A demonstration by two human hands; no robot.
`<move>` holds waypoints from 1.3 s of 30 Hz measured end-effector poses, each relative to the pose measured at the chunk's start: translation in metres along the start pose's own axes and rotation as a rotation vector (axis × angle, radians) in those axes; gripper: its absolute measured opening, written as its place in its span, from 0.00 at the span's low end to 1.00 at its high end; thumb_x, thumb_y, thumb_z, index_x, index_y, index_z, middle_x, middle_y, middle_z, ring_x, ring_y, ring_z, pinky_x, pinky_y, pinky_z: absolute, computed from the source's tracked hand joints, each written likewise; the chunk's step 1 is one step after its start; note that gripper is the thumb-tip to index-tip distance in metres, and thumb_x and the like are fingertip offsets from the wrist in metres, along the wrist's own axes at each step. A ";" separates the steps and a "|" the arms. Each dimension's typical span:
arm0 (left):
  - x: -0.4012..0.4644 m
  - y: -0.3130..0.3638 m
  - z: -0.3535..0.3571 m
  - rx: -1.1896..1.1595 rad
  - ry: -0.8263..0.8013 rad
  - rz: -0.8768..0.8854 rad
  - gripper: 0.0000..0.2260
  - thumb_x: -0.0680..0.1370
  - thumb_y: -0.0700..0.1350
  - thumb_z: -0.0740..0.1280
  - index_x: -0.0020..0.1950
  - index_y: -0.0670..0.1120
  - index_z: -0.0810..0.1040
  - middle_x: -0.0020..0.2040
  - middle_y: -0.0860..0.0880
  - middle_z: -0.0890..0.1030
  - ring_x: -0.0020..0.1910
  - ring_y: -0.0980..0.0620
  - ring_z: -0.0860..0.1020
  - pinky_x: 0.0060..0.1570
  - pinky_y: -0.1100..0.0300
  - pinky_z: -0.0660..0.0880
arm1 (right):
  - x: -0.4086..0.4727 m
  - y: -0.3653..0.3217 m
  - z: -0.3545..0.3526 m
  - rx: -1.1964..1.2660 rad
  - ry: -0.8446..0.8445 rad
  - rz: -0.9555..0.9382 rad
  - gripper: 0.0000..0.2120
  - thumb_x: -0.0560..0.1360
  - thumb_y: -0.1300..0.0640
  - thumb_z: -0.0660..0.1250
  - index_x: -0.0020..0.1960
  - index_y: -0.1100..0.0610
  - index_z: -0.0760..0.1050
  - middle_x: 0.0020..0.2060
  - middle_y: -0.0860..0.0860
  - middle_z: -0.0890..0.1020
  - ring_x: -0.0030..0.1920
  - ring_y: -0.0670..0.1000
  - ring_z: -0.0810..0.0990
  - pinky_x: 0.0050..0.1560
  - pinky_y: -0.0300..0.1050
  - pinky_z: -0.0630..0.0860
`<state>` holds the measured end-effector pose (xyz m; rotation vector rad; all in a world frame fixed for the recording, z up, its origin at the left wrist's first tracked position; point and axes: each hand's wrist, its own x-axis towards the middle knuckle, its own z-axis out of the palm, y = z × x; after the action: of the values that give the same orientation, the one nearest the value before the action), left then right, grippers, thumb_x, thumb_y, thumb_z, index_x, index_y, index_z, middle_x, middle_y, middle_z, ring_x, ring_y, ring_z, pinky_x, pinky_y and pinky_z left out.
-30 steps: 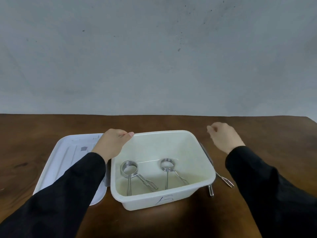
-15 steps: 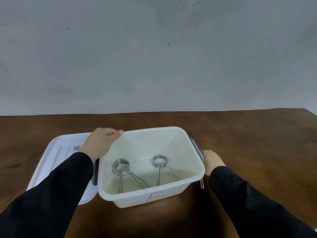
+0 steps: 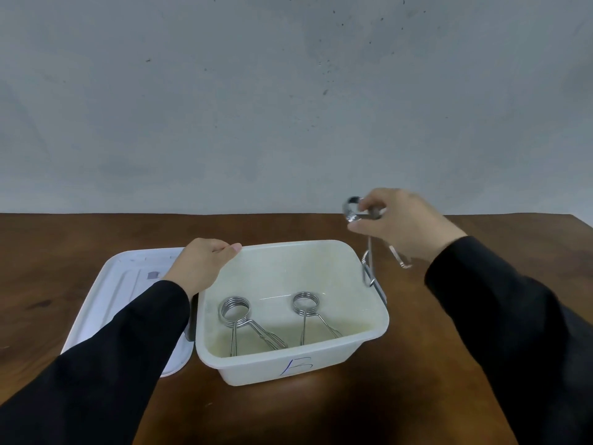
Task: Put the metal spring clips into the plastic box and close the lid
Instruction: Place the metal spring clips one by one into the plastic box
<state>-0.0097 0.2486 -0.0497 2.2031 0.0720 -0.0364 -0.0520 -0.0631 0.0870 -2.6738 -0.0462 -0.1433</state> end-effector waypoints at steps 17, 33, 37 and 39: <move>0.001 -0.004 0.000 -0.018 0.018 0.029 0.21 0.80 0.56 0.65 0.46 0.37 0.83 0.33 0.47 0.70 0.31 0.50 0.66 0.34 0.57 0.64 | 0.019 -0.010 0.177 -0.512 -0.526 0.012 0.13 0.70 0.47 0.71 0.41 0.56 0.74 0.32 0.48 0.76 0.36 0.53 0.76 0.41 0.45 0.74; 0.001 -0.003 -0.001 -0.001 0.004 0.031 0.22 0.80 0.56 0.65 0.43 0.36 0.81 0.29 0.49 0.66 0.29 0.51 0.64 0.32 0.57 0.63 | 0.022 0.001 0.188 -0.523 -0.488 0.008 0.20 0.72 0.38 0.69 0.50 0.55 0.73 0.44 0.51 0.77 0.43 0.54 0.74 0.46 0.46 0.69; -0.001 0.000 -0.003 0.003 -0.036 0.018 0.21 0.81 0.55 0.65 0.35 0.42 0.75 0.28 0.51 0.65 0.27 0.52 0.63 0.30 0.58 0.62 | 0.020 -0.002 0.180 -0.528 -0.478 -0.002 0.21 0.74 0.38 0.66 0.52 0.56 0.76 0.43 0.50 0.76 0.43 0.54 0.73 0.47 0.45 0.68; -0.001 0.002 -0.004 0.019 -0.055 0.019 0.22 0.81 0.56 0.63 0.39 0.39 0.76 0.30 0.49 0.68 0.29 0.51 0.66 0.31 0.58 0.63 | 0.019 -0.009 0.168 -0.523 -0.449 -0.018 0.22 0.76 0.39 0.64 0.56 0.57 0.78 0.46 0.51 0.80 0.45 0.54 0.75 0.49 0.45 0.69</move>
<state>-0.0109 0.2507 -0.0451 2.2201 0.0199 -0.0877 -0.0184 0.0205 -0.0566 -3.1689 -0.1986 0.5102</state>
